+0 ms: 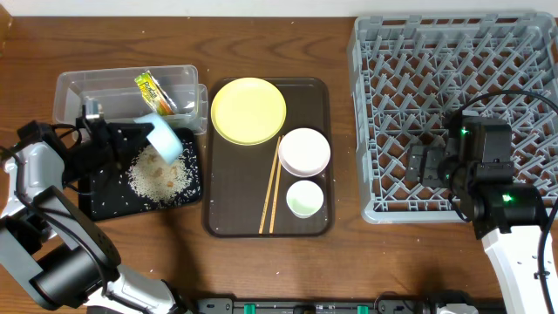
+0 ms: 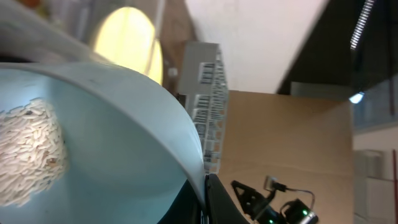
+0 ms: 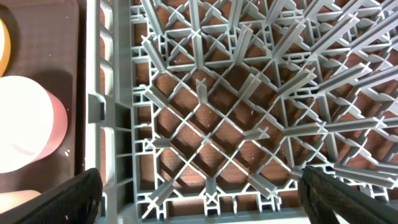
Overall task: Sort waste into correct bins and load items into the dishwasher rack
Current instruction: 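Tip the light-blue bowl over the black tray to dump the rice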
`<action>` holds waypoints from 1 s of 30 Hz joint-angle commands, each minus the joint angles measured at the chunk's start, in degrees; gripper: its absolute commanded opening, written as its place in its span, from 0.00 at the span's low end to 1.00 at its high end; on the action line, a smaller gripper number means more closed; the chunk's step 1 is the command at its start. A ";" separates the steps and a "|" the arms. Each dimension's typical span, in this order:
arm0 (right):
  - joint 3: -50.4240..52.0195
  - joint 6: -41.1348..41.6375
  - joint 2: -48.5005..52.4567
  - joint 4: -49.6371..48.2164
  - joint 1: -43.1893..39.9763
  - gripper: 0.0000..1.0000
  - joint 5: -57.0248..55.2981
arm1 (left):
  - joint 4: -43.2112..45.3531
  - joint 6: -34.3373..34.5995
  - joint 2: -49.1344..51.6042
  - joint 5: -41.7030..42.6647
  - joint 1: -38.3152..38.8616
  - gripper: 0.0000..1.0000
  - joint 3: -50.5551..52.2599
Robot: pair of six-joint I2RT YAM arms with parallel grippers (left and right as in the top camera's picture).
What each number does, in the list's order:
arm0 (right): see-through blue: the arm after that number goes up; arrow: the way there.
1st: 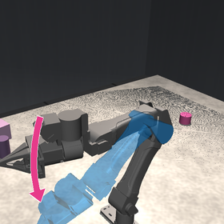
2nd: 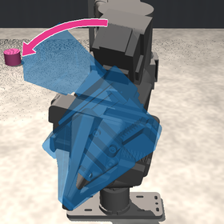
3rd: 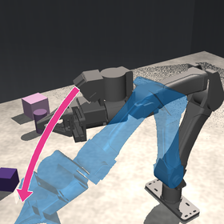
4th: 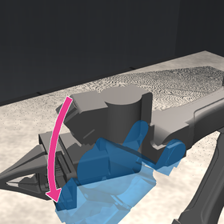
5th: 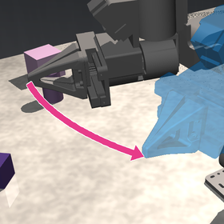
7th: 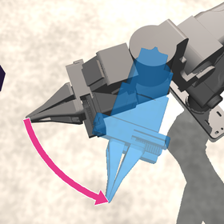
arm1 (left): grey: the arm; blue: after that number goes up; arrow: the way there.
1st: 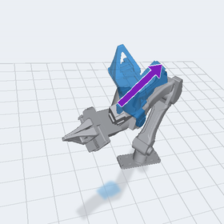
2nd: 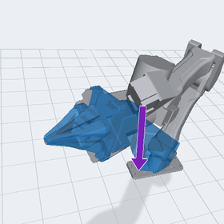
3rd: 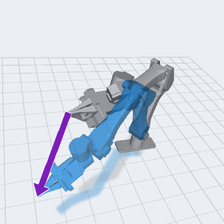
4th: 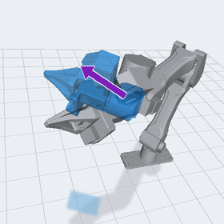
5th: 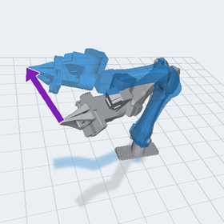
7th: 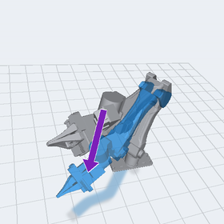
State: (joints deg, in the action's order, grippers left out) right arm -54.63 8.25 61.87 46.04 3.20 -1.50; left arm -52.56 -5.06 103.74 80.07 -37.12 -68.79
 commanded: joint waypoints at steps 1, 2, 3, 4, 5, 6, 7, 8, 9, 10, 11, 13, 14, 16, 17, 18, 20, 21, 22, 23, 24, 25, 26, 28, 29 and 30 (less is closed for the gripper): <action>-1.18 -0.66 -0.02 0.09 -0.94 0.99 -0.42 | -0.07 1.84 0.20 -1.01 -0.48 0.06 0.44; -1.18 -0.66 -0.02 0.09 -0.94 0.99 -0.42 | -0.09 -0.79 0.20 2.32 -0.48 0.06 0.44; -1.18 -0.66 -0.02 0.09 -0.94 0.99 -0.42 | -0.15 -3.72 0.20 6.34 -0.46 0.06 0.44; -1.18 -0.66 -0.02 0.09 -0.94 0.99 -0.42 | -0.11 -6.05 0.20 10.05 -0.48 0.06 0.46; -1.18 -0.63 -0.02 0.09 -0.94 0.99 -0.42 | 0.17 -6.21 0.20 10.03 -0.48 0.06 0.44; -1.18 -0.66 -0.02 0.09 -0.94 0.99 -0.42 | 0.61 -6.25 0.20 9.64 -0.48 0.06 0.44; -1.18 -0.63 -0.02 0.11 -0.94 0.99 -0.42 | 0.63 -5.97 0.22 8.07 -0.48 0.06 0.44; -1.18 -0.66 -0.02 0.11 -0.94 0.99 -0.42 | 0.66 -5.01 0.22 6.10 -0.48 0.06 0.44; -1.18 -0.66 -0.02 0.11 -0.94 0.99 -0.42 | 0.63 -3.61 0.22 4.00 -0.48 0.06 0.44; -1.18 -0.66 -0.02 0.09 -0.94 0.99 -0.42 | 0.57 -2.40 0.22 2.47 -0.48 0.06 0.44; -1.18 -0.66 -0.02 0.09 -0.94 0.99 -0.42 | 0.50 -2.21 0.22 2.56 -0.48 0.06 0.44; -1.18 -0.66 -0.02 0.09 -0.94 0.99 -0.42 | 0.52 -5.42 0.20 7.19 -0.48 0.06 0.44; -1.18 -0.66 -0.02 0.11 -0.94 0.99 -0.42 | 0.55 -7.10 0.20 9.88 -0.48 0.06 0.44; -1.18 -0.66 -0.02 0.11 -0.94 0.99 -0.42 | 1.42 -7.17 0.20 9.88 -0.48 0.06 0.44; -1.18 -0.66 -0.02 0.11 -0.94 0.99 -0.42 | 1.70 -7.37 0.20 9.92 -0.48 0.06 0.44; -1.18 -0.66 -0.02 0.11 -0.94 0.99 -0.42 | 2.34 -7.39 0.20 9.92 -0.46 0.06 0.44; -1.18 -0.66 -0.02 0.11 -0.94 0.99 -0.44 | 3.26 -8.70 0.20 9.92 -0.48 0.06 0.44; -1.18 -0.66 -0.02 0.11 -0.94 0.99 -0.44 | 3.26 -9.86 0.20 9.92 -0.50 0.06 0.44; -1.18 -0.66 -0.02 0.09 -0.94 0.99 -0.42 | 3.21 -10.01 0.20 9.94 -0.55 0.06 0.44; -1.18 -0.66 -0.02 0.11 -0.94 0.99 -0.42 | 3.19 -10.29 0.20 9.94 -0.52 0.06 0.44; -1.18 -0.66 -0.02 0.11 -0.94 0.99 -0.44 | 3.19 -10.60 0.20 9.94 -0.52 0.06 0.44; -1.18 -0.66 -0.02 0.11 -0.94 0.99 -0.44 | 3.19 -11.28 0.20 9.94 -0.52 0.06 0.44; -1.18 -0.66 -0.02 0.11 -0.94 0.99 -0.44 | 3.19 -12.04 0.20 9.94 -0.52 0.06 0.44; -1.18 -0.68 -0.02 0.11 -0.94 0.99 -0.44 | 3.21 -13.29 0.20 9.92 -0.55 0.06 0.44; -1.18 -0.68 -0.02 0.11 -0.94 0.99 -0.44 | 3.43 -13.62 0.20 9.90 -0.59 0.06 0.44; -1.18 -0.66 -0.02 0.09 -0.94 0.99 -0.46 | 3.89 -13.77 0.20 9.64 -0.59 0.06 0.44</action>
State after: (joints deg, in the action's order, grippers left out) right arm -54.63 8.25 61.87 46.04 3.20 -1.50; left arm -49.32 -15.11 103.74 88.23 -37.15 -68.79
